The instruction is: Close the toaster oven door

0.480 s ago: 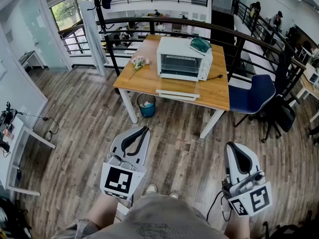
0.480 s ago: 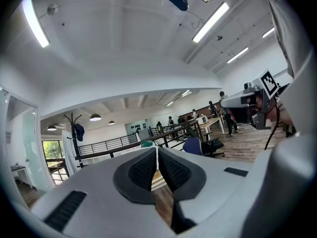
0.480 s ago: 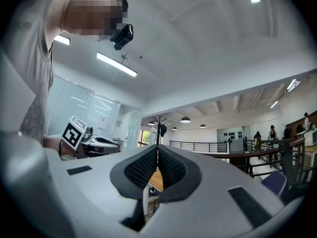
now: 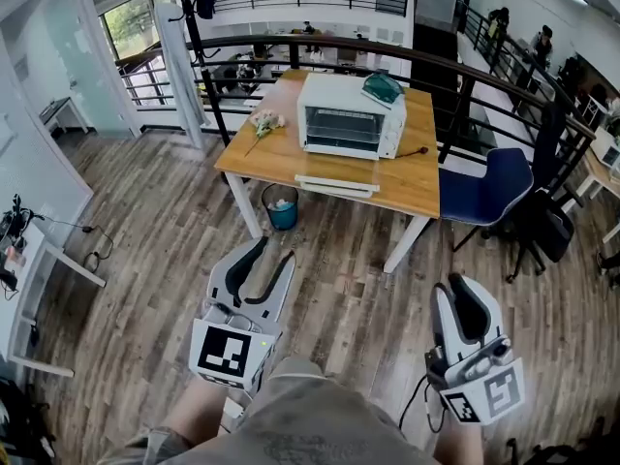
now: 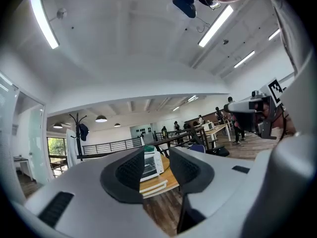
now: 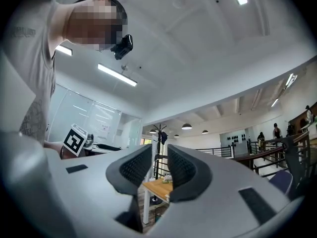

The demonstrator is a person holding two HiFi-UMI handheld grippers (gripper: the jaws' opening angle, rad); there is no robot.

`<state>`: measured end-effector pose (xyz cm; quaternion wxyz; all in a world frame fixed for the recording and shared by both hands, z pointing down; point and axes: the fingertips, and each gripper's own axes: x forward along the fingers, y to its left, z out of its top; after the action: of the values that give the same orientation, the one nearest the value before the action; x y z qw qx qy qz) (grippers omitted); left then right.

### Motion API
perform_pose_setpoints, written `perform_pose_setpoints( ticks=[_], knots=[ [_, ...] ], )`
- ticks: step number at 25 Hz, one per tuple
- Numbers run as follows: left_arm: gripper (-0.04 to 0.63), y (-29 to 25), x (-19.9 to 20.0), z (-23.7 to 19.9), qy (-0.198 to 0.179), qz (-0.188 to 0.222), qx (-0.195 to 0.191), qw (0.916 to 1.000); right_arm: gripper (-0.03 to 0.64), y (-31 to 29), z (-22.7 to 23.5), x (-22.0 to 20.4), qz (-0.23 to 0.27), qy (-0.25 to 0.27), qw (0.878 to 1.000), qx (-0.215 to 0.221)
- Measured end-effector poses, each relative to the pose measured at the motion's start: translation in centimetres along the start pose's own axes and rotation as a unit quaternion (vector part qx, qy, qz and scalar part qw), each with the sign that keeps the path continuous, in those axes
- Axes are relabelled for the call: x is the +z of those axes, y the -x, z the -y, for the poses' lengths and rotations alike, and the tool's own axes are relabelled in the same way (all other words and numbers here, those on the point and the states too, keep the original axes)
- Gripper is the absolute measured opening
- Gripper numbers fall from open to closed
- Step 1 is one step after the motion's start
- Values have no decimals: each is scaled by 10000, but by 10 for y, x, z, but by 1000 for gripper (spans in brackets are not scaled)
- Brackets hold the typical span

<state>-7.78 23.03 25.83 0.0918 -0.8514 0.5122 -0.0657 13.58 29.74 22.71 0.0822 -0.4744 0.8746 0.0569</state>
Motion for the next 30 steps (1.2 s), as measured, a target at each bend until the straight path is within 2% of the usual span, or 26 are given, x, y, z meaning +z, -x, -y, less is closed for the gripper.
perform_pose_setpoints(
  ticks=[2, 4, 12, 17, 22, 30],
  knots=[
    [177, -4, -1, 1, -53, 31, 64, 10000, 158, 0, 7, -5, -30, -22, 10000, -47],
    [186, -7, -2, 0, -76, 18, 102, 9999, 173, -2, 13, -9, -50, -45, 10000, -69],
    [186, -38, -28, -19, 139, -177, 164, 9996, 175, -31, 38, -41, -208, -206, 9995, -151],
    [186, -78, -53, -36, 52, -441, 40, 9990, 175, -65, 58, -71, -404, -314, 9984, -226],
    [186, -128, -77, -66, 115, -659, -61, 9977, 175, -113, 86, -108, -761, -387, 9958, -344],
    [186, -210, -144, -115, 258, -1380, -338, 9895, 175, -197, 128, -191, -1615, -876, 9813, -582]
  ],
)
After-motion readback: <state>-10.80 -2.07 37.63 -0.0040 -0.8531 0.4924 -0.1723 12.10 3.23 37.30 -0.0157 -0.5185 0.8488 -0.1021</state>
